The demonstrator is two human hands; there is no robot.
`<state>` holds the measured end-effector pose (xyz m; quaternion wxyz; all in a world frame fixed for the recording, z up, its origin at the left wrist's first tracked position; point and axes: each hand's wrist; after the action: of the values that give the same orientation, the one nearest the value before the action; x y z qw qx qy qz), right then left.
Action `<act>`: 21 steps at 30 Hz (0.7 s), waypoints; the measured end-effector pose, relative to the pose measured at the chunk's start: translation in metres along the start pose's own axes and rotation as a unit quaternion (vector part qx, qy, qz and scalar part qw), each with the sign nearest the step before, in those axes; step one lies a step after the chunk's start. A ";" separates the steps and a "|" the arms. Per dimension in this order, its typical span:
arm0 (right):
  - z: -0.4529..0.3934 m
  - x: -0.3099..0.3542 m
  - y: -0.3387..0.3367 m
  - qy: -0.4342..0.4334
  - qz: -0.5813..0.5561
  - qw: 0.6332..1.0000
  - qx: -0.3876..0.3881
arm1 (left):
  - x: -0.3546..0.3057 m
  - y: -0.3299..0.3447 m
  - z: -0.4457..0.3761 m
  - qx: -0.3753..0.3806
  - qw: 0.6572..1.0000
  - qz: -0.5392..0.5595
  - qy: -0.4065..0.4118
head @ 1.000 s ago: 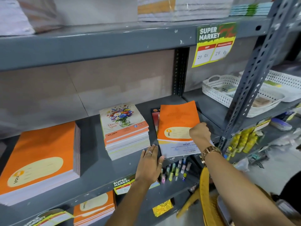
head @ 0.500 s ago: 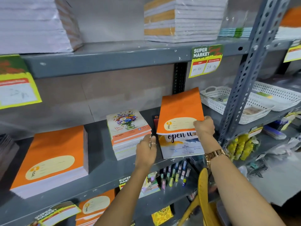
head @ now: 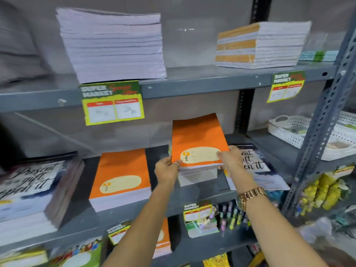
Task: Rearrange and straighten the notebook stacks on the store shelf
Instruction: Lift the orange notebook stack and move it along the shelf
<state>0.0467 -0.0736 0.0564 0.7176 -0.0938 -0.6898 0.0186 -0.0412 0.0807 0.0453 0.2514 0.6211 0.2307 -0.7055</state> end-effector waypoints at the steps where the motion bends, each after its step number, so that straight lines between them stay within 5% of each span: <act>1: 0.007 -0.001 0.013 -0.003 0.005 1.000 0.015 | 0.002 -0.014 -0.003 -0.011 1.000 0.011 -0.014; 11: 0.061 -0.002 0.133 0.008 0.007 0.989 0.145 | 0.013 -0.140 -0.015 -0.109 0.994 -0.010 -0.012; 21: 0.093 -0.013 0.211 0.007 0.135 0.972 0.191 | 0.027 -0.213 -0.030 -0.173 0.968 -0.183 0.004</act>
<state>-0.0246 0.1415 0.0126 0.7182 -0.0471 -0.6492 0.2460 -0.1577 0.2611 0.0172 0.2211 0.5180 0.4601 -0.6864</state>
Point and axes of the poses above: each hand's wrist, its own z-axis away from the middle knuckle, its own y-axis out of the palm, x = y × z, and after that the axes turned 2 degrees about -y, right-handed
